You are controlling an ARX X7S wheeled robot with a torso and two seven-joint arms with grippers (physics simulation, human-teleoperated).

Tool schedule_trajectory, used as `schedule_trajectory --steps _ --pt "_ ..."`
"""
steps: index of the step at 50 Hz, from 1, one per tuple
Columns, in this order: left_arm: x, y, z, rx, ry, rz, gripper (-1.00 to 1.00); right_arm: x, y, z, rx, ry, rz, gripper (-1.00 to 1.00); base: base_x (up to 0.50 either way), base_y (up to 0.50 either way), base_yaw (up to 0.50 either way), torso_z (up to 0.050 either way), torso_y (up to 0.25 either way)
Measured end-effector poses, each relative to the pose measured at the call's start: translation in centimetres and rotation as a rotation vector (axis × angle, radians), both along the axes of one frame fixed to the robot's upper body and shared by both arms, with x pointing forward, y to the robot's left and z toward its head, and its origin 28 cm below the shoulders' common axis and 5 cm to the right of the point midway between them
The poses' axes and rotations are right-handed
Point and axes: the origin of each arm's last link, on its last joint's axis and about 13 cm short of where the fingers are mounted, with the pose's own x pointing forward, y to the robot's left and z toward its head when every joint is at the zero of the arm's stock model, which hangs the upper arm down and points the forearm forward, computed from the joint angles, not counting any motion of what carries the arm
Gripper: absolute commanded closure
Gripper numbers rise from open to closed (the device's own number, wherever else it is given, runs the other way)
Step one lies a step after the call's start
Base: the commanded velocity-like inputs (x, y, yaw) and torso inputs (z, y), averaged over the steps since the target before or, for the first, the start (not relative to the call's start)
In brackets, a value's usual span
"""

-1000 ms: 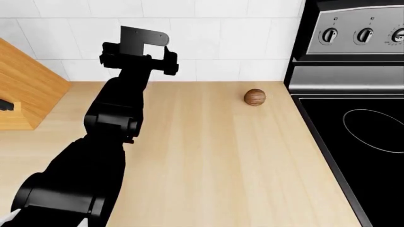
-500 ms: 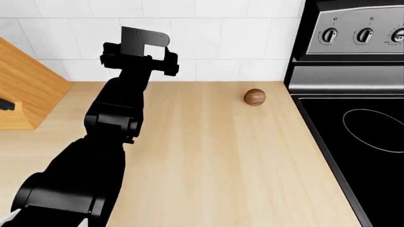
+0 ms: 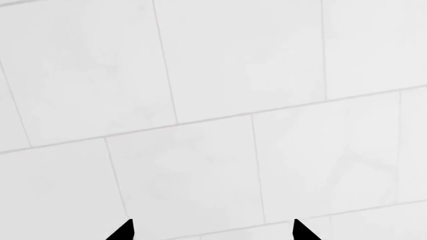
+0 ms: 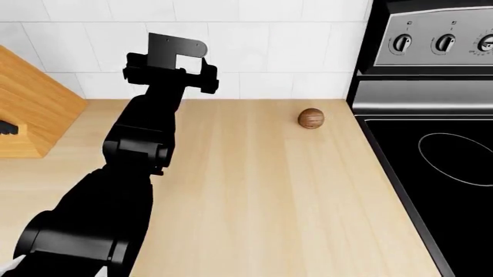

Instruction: Pick the boxed food and jello cup from the counter and place them in the cabinets closest to them.

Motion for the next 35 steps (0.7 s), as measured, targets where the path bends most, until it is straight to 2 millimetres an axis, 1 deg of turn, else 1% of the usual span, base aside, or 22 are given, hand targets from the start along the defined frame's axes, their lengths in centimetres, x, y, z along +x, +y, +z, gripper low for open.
schedule_trajectory --steps 7,24,35 --pt "0.0 0.0 0.0 -0.002 0.0 -0.002 -1.0 0.2 -0.2 0.4 -0.033 -0.047 -0.048 -1.0 0.0 0.0 0.0 0.0 0.0" --pt "0.0 0.0 0.0 -0.006 0.0 -0.007 -1.0 -0.2 -0.6 0.8 -0.063 -0.103 -0.101 -1.0 0.0 0.0 0.0 0.0 0.0" --pt "0.0 0.0 0.0 -0.004 0.002 -0.008 -1.0 -1.3 -0.5 1.2 -0.081 -0.185 -0.108 -1.0 0.0 0.0 0.0 0.0 0.0"
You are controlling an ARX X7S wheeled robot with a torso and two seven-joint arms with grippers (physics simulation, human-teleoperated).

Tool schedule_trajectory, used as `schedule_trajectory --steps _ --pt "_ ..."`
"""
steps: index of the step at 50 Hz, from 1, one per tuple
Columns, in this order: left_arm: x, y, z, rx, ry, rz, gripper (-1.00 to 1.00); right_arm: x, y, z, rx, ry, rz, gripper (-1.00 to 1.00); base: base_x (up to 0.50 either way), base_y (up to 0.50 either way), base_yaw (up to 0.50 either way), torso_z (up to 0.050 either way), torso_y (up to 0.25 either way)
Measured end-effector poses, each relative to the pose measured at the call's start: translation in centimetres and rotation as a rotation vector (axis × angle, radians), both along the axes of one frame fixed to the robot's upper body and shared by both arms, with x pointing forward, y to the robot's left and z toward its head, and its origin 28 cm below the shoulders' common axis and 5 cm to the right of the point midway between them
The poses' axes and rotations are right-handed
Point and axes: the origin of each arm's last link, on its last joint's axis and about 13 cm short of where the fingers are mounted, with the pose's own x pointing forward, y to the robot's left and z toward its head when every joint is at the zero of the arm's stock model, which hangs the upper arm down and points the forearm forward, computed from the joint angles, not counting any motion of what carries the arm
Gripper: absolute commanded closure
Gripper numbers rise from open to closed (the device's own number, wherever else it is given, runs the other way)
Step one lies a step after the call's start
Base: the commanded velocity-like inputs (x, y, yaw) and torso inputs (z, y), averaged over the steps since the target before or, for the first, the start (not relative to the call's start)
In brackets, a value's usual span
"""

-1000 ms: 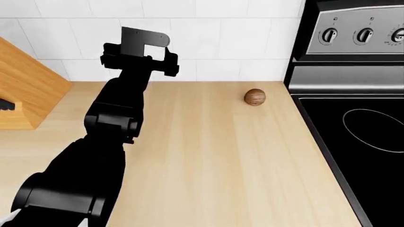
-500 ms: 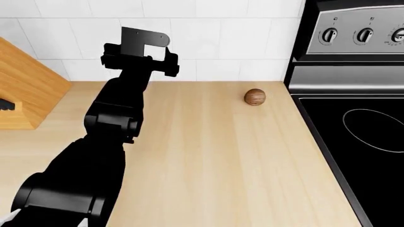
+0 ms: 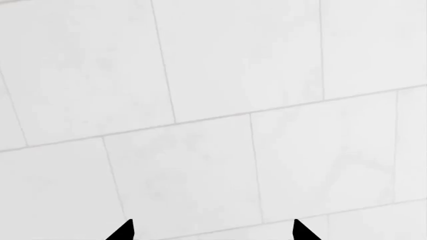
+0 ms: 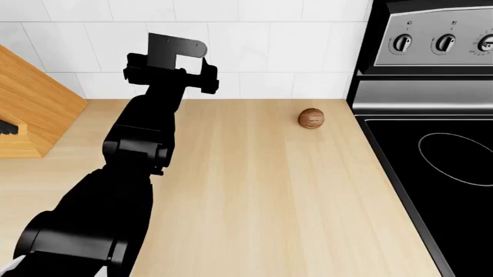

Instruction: Pick the boxed food and jello cup from the counter and place them in the cabinets closest to them.

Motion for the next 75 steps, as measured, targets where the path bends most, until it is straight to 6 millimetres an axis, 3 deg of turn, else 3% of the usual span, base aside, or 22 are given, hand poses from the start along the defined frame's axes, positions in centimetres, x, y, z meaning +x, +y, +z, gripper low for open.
schedule_trajectory --steps 24,35,45,51,59,75 --pt "0.1 0.1 0.3 -0.031 -0.006 0.005 -1.0 -2.4 0.9 0.6 -0.023 -0.18 0.096 -1.0 0.0 0.0 0.0 0.0 0.0" --pt "0.1 -0.1 4.4 -0.121 -0.133 -0.005 -1.0 -3.1 0.7 0.6 -0.037 -0.209 0.104 -1.0 0.0 0.0 0.0 0.0 0.0" --pt "-1.8 -0.3 7.8 -0.132 -0.244 0.003 -1.0 -3.3 0.5 0.6 -0.038 -0.21 0.128 -1.0 0.0 0.0 0.0 0.0 0.0" --pt "-3.1 -0.4 8.9 -0.12 -0.282 0.002 -1.0 -3.5 0.6 0.0 -0.008 -0.196 0.096 -1.0 0.0 0.0 0.0 0.0 0.0" --pt "-4.7 -0.5 10.1 -0.114 -0.313 -0.002 -1.0 -5.2 1.8 -1.5 -0.023 -0.151 0.153 -1.0 0.0 0.0 0.0 0.0 0.0" --pt "-7.7 -0.5 12.7 -0.123 -0.382 -0.013 -1.0 -7.4 1.7 -3.0 -0.055 -0.122 0.197 -1.0 0.0 0.0 0.0 0.0 0.0"
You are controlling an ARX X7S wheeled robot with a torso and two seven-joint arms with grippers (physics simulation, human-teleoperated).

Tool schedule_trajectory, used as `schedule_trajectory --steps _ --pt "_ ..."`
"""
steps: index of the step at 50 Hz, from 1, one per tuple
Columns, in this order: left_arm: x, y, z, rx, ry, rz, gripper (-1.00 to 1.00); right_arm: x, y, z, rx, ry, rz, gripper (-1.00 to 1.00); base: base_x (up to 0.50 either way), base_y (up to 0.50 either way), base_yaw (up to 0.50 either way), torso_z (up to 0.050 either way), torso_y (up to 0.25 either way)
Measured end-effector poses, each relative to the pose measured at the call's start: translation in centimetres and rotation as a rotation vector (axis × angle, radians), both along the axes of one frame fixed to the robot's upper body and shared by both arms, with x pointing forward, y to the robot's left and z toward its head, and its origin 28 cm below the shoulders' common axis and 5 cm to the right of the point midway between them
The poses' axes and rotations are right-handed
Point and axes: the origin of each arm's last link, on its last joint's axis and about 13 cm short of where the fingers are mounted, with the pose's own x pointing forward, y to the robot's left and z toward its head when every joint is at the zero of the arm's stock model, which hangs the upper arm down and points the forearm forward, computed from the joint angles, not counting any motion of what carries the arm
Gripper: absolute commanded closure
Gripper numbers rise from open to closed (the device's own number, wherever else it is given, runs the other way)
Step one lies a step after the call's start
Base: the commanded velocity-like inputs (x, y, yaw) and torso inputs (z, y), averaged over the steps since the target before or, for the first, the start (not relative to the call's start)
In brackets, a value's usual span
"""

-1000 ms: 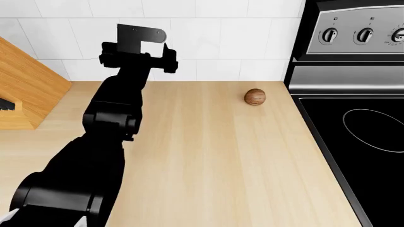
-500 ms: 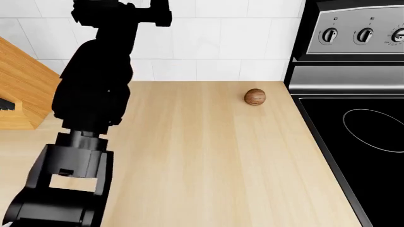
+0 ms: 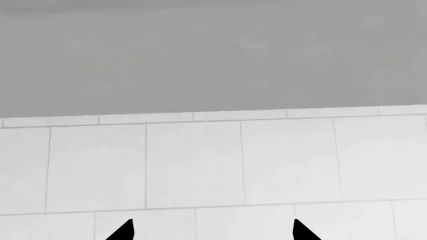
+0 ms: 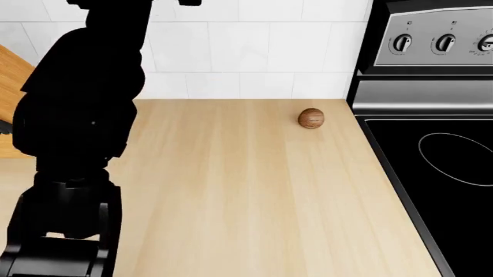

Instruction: Pick the boxed food and jello cup from the counter and place them in the cabinets closest to them.

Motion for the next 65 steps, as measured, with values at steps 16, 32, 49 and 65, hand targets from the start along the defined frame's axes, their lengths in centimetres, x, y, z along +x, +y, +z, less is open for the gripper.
schedule_trajectory --steps 16,32,49,65 --pt "-2.5 0.0 0.4 -0.008 -0.031 -0.013 -1.0 -0.6 -0.2 -0.9 -0.06 -0.016 -0.02 -1.0 0.0 0.0 0.0 0.0 0.0" --pt "-7.4 0.0 1.0 -0.01 -0.113 -0.026 -1.0 -1.3 -1.4 -2.0 -0.085 -0.008 0.008 -1.0 0.0 0.0 0.0 0.0 0.0" --pt "-11.3 0.0 1.1 -0.014 -0.186 -0.039 -1.0 -3.0 -3.1 -3.7 -0.096 -0.073 0.022 -1.0 0.0 0.0 0.0 0.0 0.0" --pt "-13.9 0.3 0.9 -0.031 -0.231 -0.041 -1.0 -5.2 -5.1 -6.8 -0.102 -0.097 0.058 -1.0 0.0 0.0 0.0 0.0 0.0"
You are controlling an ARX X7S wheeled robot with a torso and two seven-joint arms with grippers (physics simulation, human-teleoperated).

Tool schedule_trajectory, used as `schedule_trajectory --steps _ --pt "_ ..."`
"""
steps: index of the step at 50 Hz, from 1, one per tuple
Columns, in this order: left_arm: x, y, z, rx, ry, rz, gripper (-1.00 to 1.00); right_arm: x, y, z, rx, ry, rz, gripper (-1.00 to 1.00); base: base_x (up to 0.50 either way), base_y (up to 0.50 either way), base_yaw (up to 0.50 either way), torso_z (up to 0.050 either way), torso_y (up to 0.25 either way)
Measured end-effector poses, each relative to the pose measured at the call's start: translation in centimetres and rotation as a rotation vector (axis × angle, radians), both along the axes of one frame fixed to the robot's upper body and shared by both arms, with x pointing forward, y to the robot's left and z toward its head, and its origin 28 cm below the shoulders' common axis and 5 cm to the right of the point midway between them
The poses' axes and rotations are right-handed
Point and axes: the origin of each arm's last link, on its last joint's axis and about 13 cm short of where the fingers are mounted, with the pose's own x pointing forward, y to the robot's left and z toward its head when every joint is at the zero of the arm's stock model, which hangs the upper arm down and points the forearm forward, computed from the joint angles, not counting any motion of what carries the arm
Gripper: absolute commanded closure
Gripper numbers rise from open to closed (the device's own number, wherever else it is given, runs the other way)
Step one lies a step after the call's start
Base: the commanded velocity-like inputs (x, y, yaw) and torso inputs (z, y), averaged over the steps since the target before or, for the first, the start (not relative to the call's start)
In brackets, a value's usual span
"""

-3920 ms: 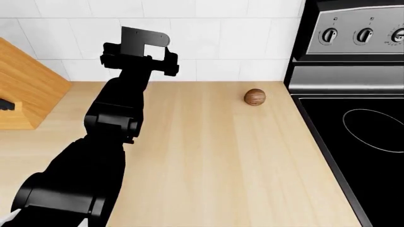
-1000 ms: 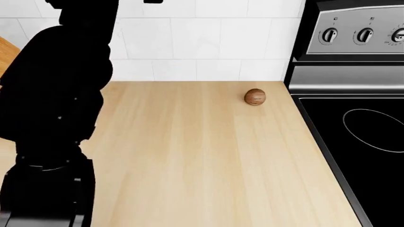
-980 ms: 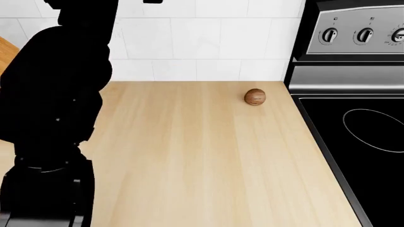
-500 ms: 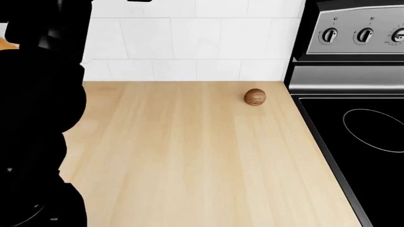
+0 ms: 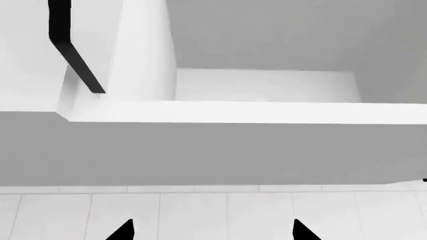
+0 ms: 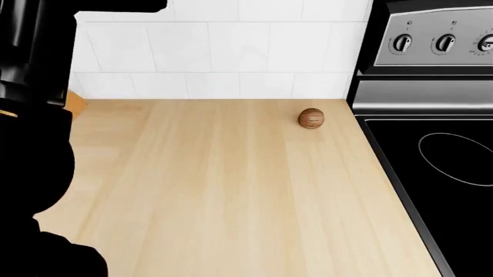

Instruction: Pick the boxed food and jello cup from the counter and place them in the cabinets closest to them.

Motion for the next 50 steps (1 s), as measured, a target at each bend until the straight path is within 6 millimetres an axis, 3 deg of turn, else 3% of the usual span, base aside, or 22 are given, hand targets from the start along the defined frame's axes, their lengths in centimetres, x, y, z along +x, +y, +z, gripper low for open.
schedule_trajectory --steps 50 --pt "-6.3 1.0 -3.0 -0.019 -0.172 0.026 -1.0 -4.7 -2.4 -7.4 0.018 0.078 0.07 -1.0 0.0 0.0 0.0 0.0 0.0"
